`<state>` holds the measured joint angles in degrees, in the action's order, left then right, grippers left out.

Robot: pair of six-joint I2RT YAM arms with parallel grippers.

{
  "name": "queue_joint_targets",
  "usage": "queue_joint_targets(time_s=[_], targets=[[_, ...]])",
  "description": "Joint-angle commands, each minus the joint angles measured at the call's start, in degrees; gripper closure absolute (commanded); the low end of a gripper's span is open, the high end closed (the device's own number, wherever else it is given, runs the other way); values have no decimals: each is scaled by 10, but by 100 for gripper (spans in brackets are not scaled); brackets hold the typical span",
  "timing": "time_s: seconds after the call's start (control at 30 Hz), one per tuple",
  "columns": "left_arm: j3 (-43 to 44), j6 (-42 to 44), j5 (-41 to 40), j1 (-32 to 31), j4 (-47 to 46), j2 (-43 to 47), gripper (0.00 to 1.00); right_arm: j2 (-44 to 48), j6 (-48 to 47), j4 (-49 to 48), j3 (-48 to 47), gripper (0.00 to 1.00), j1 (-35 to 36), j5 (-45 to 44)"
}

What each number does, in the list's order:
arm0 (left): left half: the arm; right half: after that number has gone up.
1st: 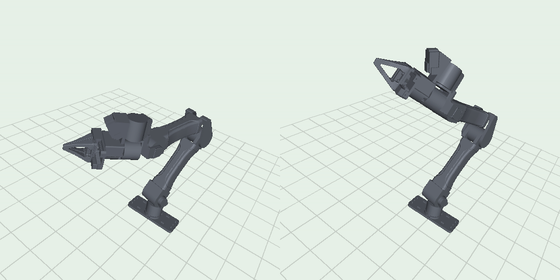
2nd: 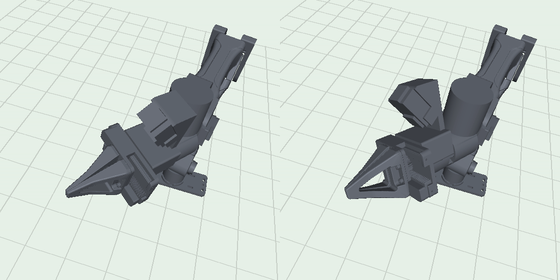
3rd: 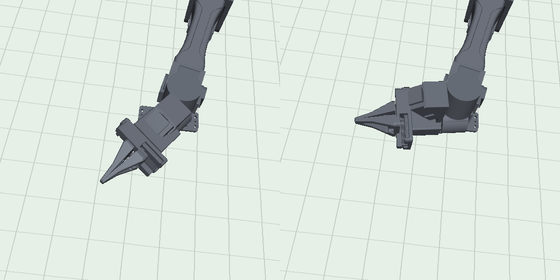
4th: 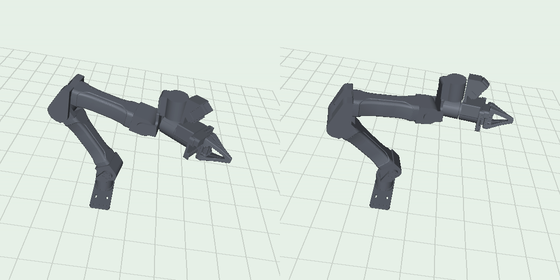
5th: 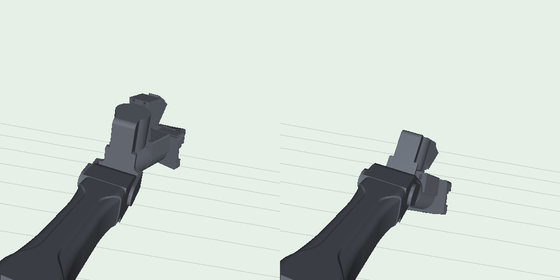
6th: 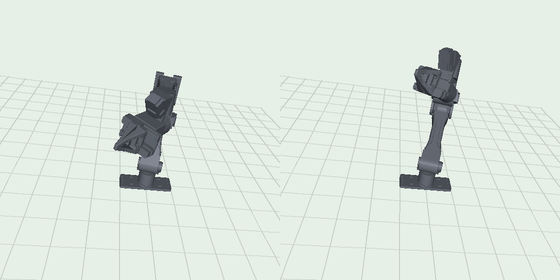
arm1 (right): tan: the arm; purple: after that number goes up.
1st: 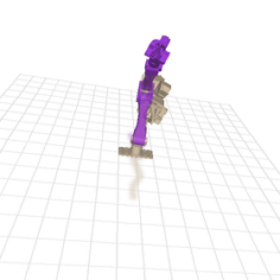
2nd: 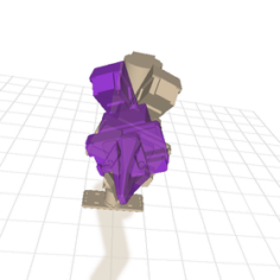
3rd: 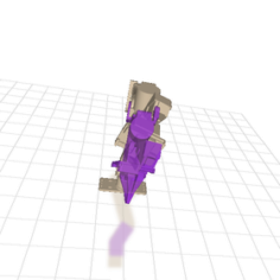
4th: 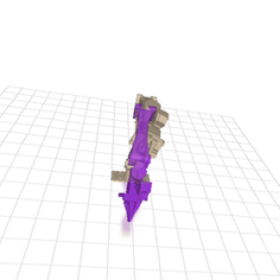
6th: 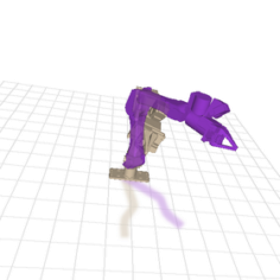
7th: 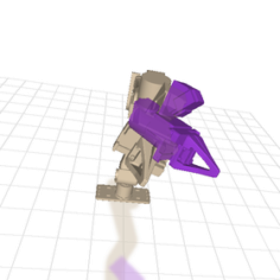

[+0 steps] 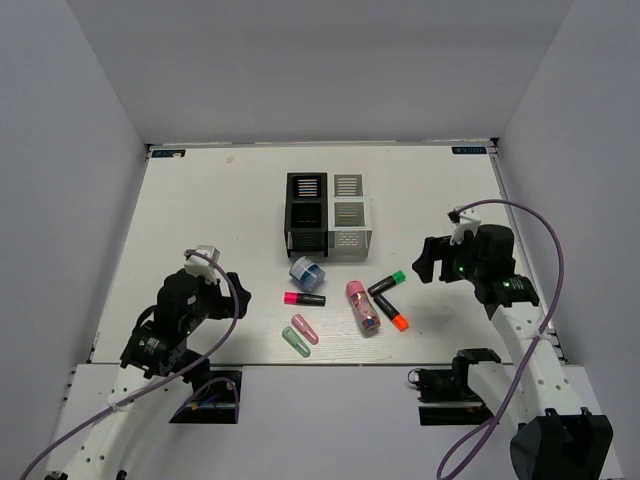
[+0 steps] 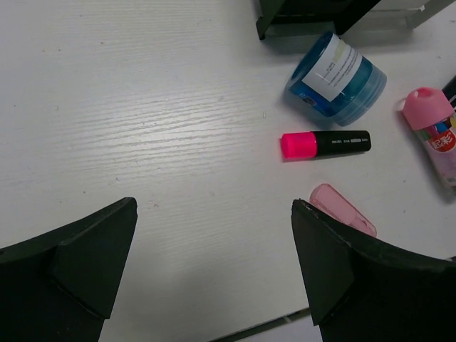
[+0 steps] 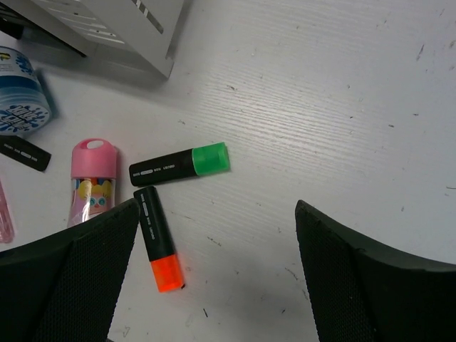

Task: Sort the stationery into containers
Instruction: Pick up the stationery from the center of the board.

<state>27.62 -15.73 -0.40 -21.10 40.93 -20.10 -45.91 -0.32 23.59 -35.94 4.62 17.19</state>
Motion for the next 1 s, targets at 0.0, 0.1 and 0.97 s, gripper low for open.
queue_joint_targets(time_s=[0.0, 0.1, 0.97], targets=[[-2, -1, 34, 3, -13, -6, 0, -1, 11, -7, -10, 9, 0, 19], [-4, -4, 38, 2, -15, -8, 0, -1, 7, -7, -11, 9, 0, 22], [192, 104, -95, -271, -133, -467, 0, -27, -109, 82, -45, 29, 3, 94]])
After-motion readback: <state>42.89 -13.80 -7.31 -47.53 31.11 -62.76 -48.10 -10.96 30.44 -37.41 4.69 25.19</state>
